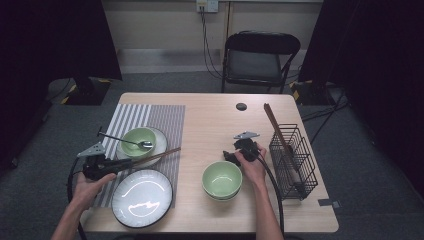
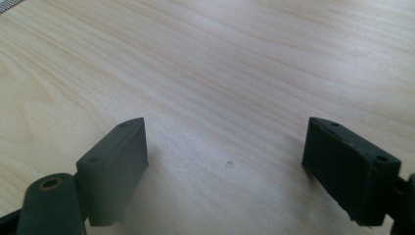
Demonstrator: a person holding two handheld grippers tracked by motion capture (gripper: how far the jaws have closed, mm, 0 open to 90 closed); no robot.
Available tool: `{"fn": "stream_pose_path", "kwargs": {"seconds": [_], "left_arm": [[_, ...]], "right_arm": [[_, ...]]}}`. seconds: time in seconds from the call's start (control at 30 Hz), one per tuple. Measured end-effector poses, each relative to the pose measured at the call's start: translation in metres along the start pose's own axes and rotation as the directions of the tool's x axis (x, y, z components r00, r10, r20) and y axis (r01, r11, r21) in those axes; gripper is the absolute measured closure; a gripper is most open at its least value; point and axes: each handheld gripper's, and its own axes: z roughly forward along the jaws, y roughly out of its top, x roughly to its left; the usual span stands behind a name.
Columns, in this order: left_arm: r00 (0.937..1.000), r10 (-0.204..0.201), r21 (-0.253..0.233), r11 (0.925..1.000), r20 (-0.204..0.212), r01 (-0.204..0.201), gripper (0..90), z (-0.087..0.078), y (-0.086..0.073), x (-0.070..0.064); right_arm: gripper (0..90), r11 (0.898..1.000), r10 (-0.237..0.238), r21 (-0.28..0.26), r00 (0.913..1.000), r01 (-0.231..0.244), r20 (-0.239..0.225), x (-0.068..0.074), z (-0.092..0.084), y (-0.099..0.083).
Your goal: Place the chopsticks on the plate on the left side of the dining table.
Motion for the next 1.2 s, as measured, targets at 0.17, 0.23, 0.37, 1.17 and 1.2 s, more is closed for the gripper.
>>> {"fn": "stream_pose_path", "kwargs": {"seconds": [0.17, 0.23, 0.37, 1.17, 1.2], "left_arm": [[0.9995, -0.008, -0.001, 1.0, -0.029, 0.007, 70.7, -0.003, -0.002, 0.005], [0.9993, -0.018, -0.001, 0.9998, -0.032, 0.018, 66.9, -0.003, -0.003, 0.006], [0.999, 0.0, 0.021, 0.9998, -0.045, 0.0, 60.8, 0.002, -0.003, 0.003], [0.9944, 0.021, 0.062, 0.998, -0.104, -0.014, 66.4, 0.006, -0.007, 0.009], [0.9943, 0.022, 0.06, 0.9981, -0.104, -0.016, 66.6, 0.006, -0.007, 0.009]], "right_arm": [[16.1, 1.0, 0.0, 0.0, 1.0, 0.0, 0.0, 0.0, 0.0, 0.0], [16.0, 1.0, 0.0, 0.0, 1.0, 0.0, 0.0, 0.0, 0.0, 0.0], [16.0, 1.0, 0.0, 0.0, 1.0, 0.0, 0.0, 0.0, 0.0, 0.0], [16.0, 1.0, 0.0, 0.0, 1.0, 0.0, 0.0, 0.0, 0.0, 0.0], [16.0, 1.0, 0.0, 0.0, 1.0, 0.0, 0.0, 0.0, 0.0, 0.0]]}}
